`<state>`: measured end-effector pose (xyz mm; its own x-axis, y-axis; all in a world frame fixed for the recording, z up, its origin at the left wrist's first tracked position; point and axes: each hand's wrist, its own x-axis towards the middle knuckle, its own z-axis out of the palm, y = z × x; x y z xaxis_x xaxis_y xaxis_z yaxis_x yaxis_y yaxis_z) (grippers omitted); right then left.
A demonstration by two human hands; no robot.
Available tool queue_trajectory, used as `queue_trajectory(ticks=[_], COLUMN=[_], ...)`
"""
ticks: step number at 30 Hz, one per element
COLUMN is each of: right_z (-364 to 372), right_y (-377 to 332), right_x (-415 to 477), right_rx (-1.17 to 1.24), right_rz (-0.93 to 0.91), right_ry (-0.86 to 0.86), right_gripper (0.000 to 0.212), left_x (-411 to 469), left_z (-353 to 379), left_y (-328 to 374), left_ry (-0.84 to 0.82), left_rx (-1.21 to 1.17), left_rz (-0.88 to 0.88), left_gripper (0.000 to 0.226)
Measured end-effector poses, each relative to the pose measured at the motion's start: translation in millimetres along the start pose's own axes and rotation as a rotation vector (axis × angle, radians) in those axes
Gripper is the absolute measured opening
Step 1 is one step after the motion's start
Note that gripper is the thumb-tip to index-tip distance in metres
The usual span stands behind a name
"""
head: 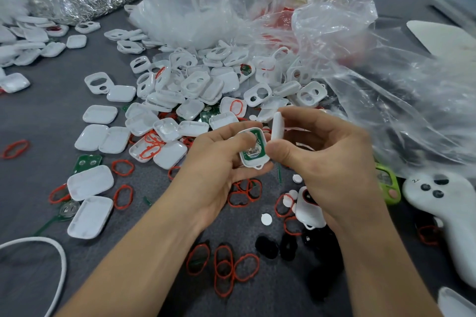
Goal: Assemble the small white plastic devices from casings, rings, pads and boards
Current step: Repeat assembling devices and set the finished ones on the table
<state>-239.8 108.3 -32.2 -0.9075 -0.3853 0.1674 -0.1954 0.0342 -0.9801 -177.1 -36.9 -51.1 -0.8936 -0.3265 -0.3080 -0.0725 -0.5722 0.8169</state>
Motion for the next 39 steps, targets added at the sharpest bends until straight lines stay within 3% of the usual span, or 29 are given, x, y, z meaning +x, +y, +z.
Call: queue_trajectory(ticks=[7, 23, 28, 39], right_z=[1, 10, 14, 19], right_y=[3, 0, -2, 0], right_x=[1, -8, -8, -10], right_rx=[-0.032, -0.407, -0.532, -0.641], right_rz=[-0.004, -0.138, -0.233, -0.224], right_ry=[-0.003, 0.005, 0.007, 0.001], right_gripper=[0.046, 0.051, 0.052, 0.053], left_x=[1, 2, 0, -3], left_z=[1, -2, -1, 1], left_y=[0, -3, -2, -2], left_ry=[0.015, -0.018, -0.024, -0.071], left_rx=[-0.005, 0.063, 0.036, -0.043], left_rz=[-0.001, 0.043, 0.021, 0.016], left_gripper=[0.02, 0.025, 0.042, 0.033])
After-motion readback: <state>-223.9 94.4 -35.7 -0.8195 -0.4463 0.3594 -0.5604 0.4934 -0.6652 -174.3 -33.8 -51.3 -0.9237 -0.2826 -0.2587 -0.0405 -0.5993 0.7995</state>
